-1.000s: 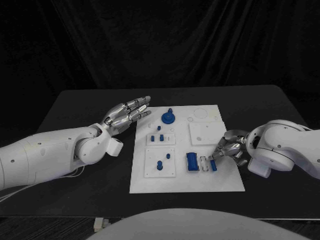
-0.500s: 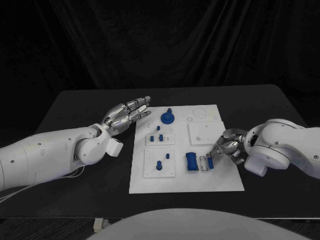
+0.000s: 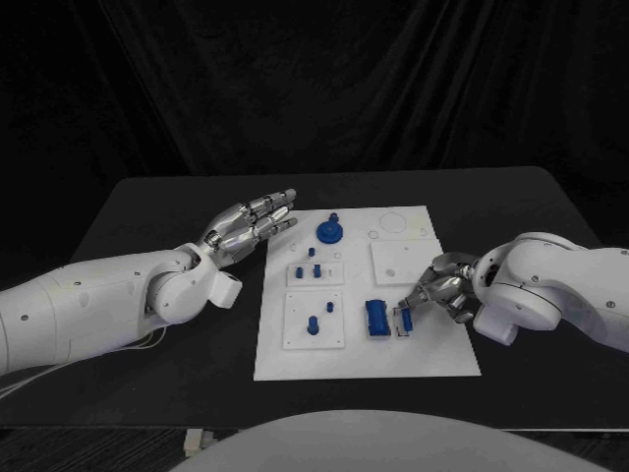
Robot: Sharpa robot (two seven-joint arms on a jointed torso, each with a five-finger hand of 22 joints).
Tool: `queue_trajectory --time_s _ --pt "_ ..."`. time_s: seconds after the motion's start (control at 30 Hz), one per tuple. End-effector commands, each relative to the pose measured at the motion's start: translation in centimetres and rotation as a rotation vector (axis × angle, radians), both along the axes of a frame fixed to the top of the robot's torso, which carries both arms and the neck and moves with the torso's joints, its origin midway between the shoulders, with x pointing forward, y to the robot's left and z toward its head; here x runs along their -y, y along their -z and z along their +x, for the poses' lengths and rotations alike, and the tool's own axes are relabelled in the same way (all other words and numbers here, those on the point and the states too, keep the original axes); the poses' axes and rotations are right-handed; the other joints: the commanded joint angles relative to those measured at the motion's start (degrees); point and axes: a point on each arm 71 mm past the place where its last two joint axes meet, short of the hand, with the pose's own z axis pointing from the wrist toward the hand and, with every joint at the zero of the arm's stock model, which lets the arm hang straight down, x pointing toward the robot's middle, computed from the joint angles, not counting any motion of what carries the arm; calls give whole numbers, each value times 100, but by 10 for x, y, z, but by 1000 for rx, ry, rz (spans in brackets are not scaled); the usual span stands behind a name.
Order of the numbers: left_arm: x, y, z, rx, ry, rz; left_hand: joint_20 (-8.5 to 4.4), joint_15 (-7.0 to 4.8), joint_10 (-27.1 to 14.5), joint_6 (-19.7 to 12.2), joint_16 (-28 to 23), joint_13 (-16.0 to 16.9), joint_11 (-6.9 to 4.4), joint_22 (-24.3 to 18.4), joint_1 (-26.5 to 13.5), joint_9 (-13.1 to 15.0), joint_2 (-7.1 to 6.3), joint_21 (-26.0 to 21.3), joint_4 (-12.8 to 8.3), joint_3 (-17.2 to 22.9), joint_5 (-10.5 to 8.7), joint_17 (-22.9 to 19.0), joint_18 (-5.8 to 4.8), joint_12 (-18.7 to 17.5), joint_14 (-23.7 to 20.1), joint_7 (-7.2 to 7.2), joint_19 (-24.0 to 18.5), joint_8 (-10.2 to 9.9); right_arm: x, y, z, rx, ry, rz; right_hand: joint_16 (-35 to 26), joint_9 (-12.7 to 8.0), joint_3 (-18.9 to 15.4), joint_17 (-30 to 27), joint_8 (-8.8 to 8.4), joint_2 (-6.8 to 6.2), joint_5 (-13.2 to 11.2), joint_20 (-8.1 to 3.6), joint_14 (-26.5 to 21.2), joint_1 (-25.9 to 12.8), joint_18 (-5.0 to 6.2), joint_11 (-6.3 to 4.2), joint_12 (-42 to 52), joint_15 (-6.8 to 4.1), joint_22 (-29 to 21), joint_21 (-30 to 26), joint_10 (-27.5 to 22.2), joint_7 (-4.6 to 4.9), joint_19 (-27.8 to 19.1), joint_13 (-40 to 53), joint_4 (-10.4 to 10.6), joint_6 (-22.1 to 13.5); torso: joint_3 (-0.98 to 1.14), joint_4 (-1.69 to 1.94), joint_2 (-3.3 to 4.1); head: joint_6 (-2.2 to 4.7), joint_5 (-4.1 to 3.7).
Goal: Assemble the parts on the task board
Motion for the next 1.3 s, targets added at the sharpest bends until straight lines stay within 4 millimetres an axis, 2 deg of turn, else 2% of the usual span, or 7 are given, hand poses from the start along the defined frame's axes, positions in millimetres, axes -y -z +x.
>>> queue_trajectory --time_s 0.03,0.23,0.93,1.2,1.3 --pt "2 -1 -1 2 7 -21 32 9 0 -24 -10 6 20 2 54 4 4 24 1 46 28 -8 65 28 8 28 11 24 0 1 0 -18 -4 -12 -23 7 34 607 21 -30 -45 4 410 -48 54 -10 15 -18 691 -43 597 3 -45 1510 -13 -50 0 2 0 0 3" --pt "2 -1 -1 2 6 -20 32 9 0 -24 -10 6 20 2 54 4 4 24 1 46 28 -8 65 28 8 28 11 24 0 3 0 -17 -29 -31 -56 18 75 550 4 -46 -151 7 397 -79 70 -2 15 -13 656 -143 597 14 -70 1510 -38 -96 -1 -2 1 0 11" --pt "2 -1 -1 -1 10 -20 33 10 -1 -21 -9 6 19 3 57 4 -1 25 -2 46 31 -8 65 28 8 30 11 25 0 5 -1 -15 -47 -45 -88 30 106 493 5 -36 -212 10 383 -109 81 3 15 -9 632 -213 597 20 -85 1510 -44 -102 1 -7 4 0 43" --pt "3 0 0 -3 11 -20 34 13 -2 -31 -10 5 16 -1 63 3 -6 23 -8 48 35 -9 65 23 8 30 9 24 -1 5 -1 -15 -48 -44 -132 55 124 431 11 -32 -459 13 372 -267 88 -4 15 -13 602 -288 597 10 -87 1510 12 -94 1 -7 -4 0 59" --pt "2 0 0 -3 11 -20 34 13 -2 -31 -10 5 16 -1 63 3 -6 23 -8 48 35 -9 65 23 8 30 9 24 -1 6 -1 -15 -47 -44 -141 59 130 414 15 -26 -479 12 369 -274 91 -7 15 -14 596 -305 597 7 -89 1510 14 -87 1 -6 -3 0 60"
